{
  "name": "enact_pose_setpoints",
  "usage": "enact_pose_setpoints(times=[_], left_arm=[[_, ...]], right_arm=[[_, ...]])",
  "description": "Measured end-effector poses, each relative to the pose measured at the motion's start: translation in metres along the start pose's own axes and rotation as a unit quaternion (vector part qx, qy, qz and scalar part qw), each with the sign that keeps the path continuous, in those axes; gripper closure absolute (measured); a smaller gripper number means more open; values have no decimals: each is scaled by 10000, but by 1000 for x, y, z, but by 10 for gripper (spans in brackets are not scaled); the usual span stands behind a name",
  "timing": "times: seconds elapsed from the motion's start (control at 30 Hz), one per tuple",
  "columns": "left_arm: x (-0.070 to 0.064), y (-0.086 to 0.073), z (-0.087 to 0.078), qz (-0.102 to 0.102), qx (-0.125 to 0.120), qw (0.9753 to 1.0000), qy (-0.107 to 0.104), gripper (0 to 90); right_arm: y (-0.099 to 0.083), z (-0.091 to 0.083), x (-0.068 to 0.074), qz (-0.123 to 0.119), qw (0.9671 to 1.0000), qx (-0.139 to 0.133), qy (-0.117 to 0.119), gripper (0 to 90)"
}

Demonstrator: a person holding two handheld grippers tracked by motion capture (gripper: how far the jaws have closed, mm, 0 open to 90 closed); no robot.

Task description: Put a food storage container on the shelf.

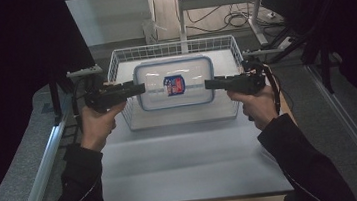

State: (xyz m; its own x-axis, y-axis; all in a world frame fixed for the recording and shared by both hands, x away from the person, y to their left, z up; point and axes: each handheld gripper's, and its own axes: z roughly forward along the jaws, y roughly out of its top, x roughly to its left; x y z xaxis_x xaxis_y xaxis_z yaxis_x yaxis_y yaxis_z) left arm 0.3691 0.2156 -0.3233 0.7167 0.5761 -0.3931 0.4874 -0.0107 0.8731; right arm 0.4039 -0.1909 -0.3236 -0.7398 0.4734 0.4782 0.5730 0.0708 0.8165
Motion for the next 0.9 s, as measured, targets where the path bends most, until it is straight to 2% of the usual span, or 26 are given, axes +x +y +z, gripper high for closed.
enact_pose_setpoints(times=[0.17,0.53,0.9], left_arm=[[4,12,1,34,-5,10000,38,528],[22,31,10,-117,-129,9998,-4,526],[38,39,24,-316,-183,9993,9,526]], right_arm=[[11,4,-6,49,10000,-53,34,546],[30,11,-15,102,9999,-99,-28,546],[46,17,-32,236,9996,-111,-99,543]])
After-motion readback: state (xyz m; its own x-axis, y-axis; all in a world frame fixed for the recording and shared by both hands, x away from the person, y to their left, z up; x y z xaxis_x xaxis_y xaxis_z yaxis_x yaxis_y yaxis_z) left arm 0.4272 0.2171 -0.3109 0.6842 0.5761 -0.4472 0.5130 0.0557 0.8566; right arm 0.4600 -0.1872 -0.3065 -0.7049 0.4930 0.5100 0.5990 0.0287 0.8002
